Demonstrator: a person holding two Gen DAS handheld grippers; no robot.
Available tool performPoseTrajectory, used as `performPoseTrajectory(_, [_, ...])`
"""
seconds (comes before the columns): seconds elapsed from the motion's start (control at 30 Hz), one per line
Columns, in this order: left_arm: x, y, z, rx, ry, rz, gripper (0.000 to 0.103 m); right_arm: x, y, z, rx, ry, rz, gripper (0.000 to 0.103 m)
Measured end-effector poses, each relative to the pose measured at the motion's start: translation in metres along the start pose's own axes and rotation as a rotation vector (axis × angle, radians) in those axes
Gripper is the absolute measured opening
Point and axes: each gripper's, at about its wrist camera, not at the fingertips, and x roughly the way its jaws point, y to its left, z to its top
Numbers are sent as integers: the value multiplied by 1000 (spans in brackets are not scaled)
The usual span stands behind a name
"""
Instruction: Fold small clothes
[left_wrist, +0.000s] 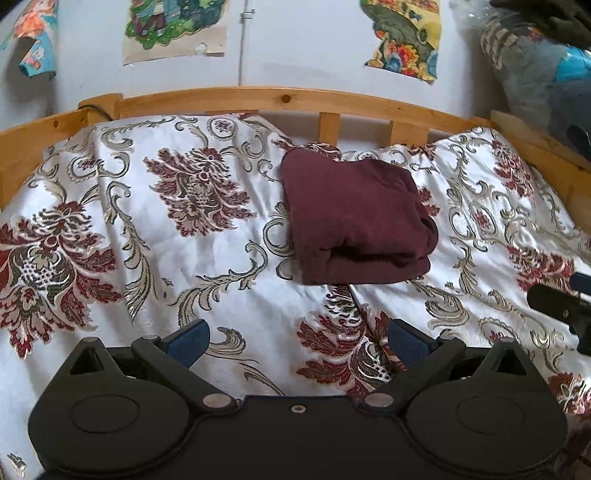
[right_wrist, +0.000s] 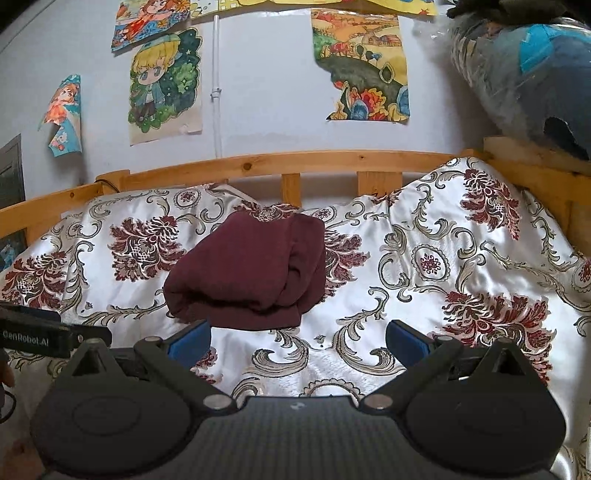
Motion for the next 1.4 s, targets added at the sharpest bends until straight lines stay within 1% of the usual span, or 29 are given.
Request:
performPoseTrajectory(0.13, [1, -4, -1, 19, 3, -7, 102, 2, -3, -1, 14, 13, -19, 103])
performPoseTrajectory(0.33, [2, 1, -2, -5, 19, -4, 102, 2, -5, -2, 25, 17, -28, 103])
performPoseTrajectory(0.47, [2, 3, -2, -18, 22, -1, 102, 3, -5, -1, 24, 19, -30, 103])
performPoseTrajectory(1.4, [0, 1, -4, -11, 26, 1, 102, 4, -5, -2, 23, 24, -30, 103])
